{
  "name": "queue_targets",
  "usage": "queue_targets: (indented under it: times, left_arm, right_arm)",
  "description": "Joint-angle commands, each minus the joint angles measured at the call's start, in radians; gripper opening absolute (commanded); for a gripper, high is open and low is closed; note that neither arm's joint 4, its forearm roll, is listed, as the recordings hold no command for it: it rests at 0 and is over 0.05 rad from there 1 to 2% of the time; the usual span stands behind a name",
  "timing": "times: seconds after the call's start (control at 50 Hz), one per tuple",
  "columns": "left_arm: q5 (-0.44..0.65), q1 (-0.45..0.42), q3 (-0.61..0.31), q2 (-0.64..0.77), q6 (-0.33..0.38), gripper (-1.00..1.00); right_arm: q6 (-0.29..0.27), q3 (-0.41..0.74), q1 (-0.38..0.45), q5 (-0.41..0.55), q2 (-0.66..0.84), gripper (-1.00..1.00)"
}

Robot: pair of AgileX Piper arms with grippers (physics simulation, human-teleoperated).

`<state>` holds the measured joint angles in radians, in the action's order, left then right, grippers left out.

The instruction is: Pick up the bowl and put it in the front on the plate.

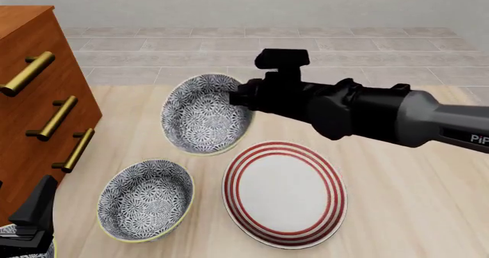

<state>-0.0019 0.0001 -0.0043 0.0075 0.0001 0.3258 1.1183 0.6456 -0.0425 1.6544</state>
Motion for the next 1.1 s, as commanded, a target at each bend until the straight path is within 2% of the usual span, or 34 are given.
queue_targets:
  times: [0.02, 0.52, 1.1]
  left_arm:
    - [0.000, 0.000, 0.000, 0.000, 0.000, 1.00]
    - [0.000, 0.000, 0.000, 0.000, 0.000, 1.00]
    - [0.000, 0.000, 0.000, 0.000, 0.000, 1.00]
  right_arm:
    - [0.017, -0.061, -0.017, -0.016, -0.057, -1.00]
    - [0.055, -0.228, -0.043, -0.074, -0.168, -1.00]
    - [0.072, -0.342, -0.096, -0.087, -0.258, -1.00]
